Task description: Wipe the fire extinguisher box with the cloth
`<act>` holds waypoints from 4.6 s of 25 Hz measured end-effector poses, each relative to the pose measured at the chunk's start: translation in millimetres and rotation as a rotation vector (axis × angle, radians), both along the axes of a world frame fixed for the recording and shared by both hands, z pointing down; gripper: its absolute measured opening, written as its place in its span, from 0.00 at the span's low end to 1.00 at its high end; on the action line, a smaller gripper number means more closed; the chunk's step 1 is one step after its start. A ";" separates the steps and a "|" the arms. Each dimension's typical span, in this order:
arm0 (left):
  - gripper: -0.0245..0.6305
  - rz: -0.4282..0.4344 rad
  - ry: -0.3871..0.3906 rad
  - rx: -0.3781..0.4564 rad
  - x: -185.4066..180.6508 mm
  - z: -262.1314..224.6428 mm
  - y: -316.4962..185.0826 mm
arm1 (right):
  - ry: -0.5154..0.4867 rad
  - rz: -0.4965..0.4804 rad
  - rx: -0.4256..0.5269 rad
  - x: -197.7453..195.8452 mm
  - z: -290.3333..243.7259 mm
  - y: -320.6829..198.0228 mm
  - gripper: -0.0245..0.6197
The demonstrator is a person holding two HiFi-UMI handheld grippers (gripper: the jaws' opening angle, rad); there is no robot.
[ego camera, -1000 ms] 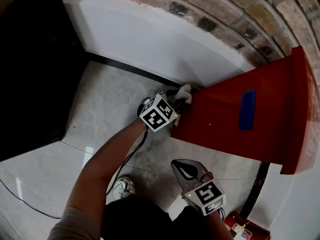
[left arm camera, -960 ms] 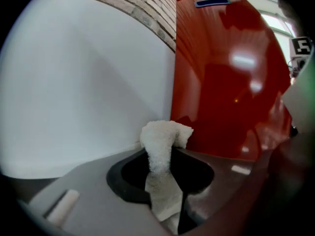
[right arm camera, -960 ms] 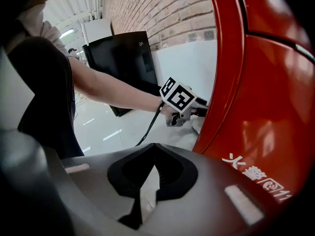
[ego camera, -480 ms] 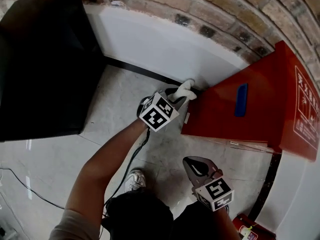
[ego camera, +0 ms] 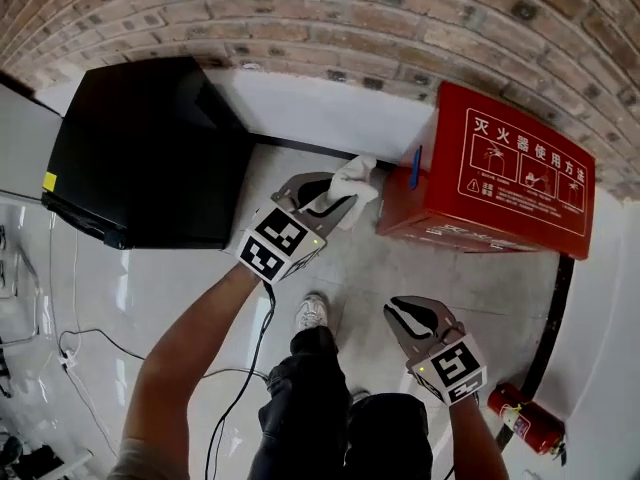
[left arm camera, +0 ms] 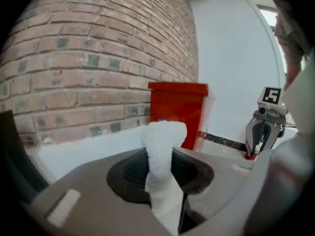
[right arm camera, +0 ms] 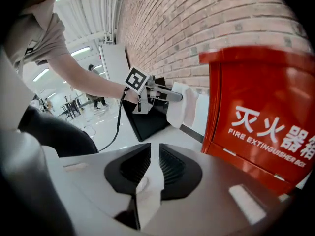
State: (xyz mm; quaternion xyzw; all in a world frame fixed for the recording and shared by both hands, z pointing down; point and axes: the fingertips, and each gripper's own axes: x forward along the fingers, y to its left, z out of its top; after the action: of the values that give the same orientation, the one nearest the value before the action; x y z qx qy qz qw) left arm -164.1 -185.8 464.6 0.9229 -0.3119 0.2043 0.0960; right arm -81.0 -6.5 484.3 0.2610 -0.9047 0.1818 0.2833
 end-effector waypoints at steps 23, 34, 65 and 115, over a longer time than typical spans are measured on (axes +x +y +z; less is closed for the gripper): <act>0.21 0.613 0.187 -0.248 233.7 -251.3 252.9 | -0.189 0.108 0.110 151.0 -233.5 75.4 0.55; 0.33 0.526 0.140 -0.299 308.5 -226.7 196.1 | -0.112 0.362 0.063 258.9 -214.8 51.6 0.20; 0.04 -0.056 -0.245 -0.374 452.2 -56.0 123.2 | -0.059 0.106 0.219 368.6 -23.2 -100.9 0.19; 0.04 0.202 -0.139 -0.245 454.6 158.3 140.5 | -0.042 -0.014 0.510 362.5 91.4 -204.1 0.18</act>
State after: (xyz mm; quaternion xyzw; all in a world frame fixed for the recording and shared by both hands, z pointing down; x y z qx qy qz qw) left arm 290.5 -45.3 622.9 0.9146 -0.1962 0.3128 0.1647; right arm 281.5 -210.6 575.7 0.3138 -0.9288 -0.0491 0.1909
